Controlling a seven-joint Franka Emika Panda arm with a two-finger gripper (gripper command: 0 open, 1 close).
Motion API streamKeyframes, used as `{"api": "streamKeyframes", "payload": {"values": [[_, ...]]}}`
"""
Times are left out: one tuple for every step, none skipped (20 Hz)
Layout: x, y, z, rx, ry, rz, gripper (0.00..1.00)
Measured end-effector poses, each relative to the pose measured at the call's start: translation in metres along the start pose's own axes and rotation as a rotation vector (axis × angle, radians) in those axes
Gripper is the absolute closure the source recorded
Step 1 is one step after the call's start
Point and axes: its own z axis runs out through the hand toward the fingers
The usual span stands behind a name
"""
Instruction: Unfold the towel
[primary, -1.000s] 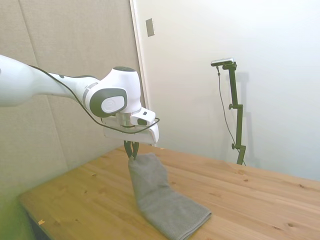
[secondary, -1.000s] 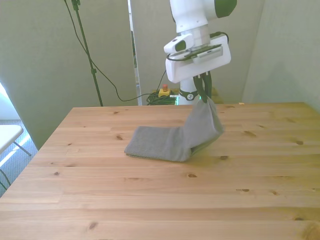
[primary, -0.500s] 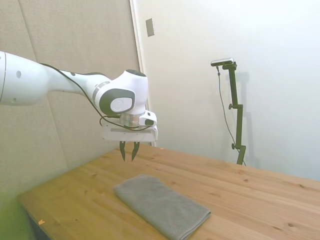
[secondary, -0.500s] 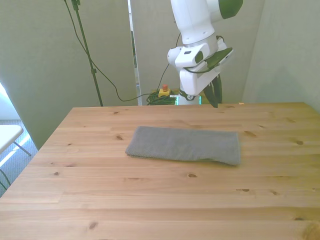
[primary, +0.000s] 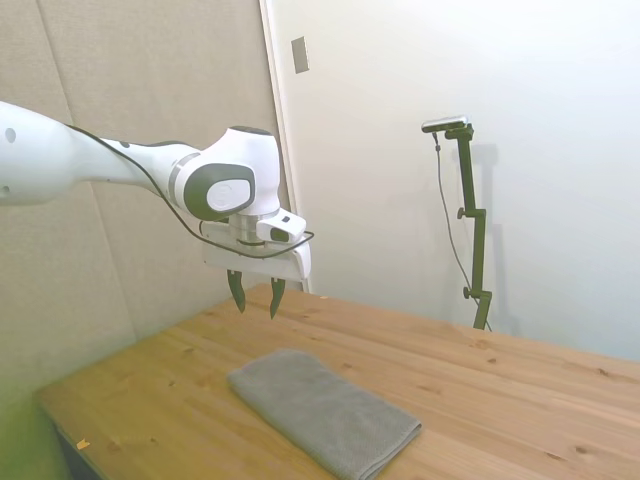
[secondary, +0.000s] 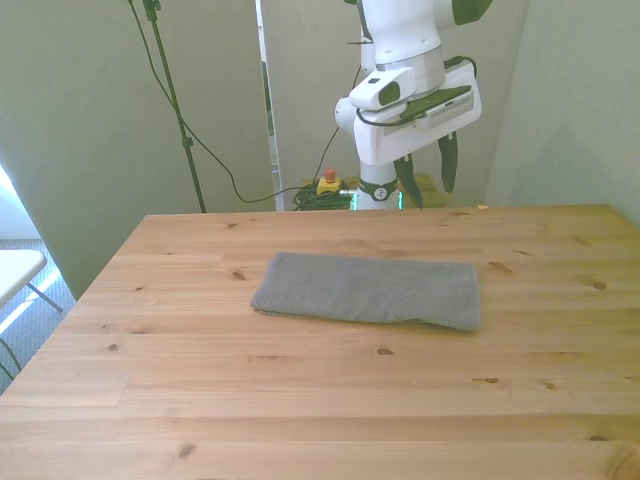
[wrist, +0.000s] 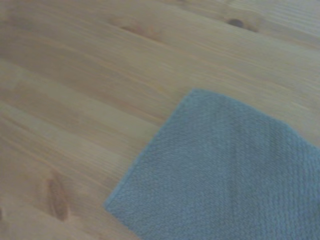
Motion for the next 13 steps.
{"api": "streamKeyframes", "payload": {"values": [[-0.002,0.007,0.004,-0.01,0.011,0.045,0.0],[-0.004,0.012,0.008,-0.021,0.021,0.092,0.0],[-0.009,0.015,0.012,-0.031,0.029,0.14,0.0],[-0.015,0.017,0.017,-0.045,0.036,0.187,0.0],[-0.021,0.016,0.022,-0.06,0.042,0.234,0.0],[-0.029,0.015,0.027,-0.077,0.049,0.28,0.0],[-0.038,0.013,0.032,-0.095,0.056,0.326,0.0],[-0.048,0.011,0.036,-0.114,0.064,0.371,0.0],[-0.059,0.009,0.038,-0.137,0.076,0.415,0.0],[-0.07,0.008,0.041,-0.161,0.092,0.454,0.0],[-0.081,0.007,0.043,-0.184,0.11,0.487,0.0],[-0.092,0.008,0.045,-0.203,0.123,0.505,0.0],[-0.103,0.009,0.048,-0.214,0.125,0.508,0.0]]}}
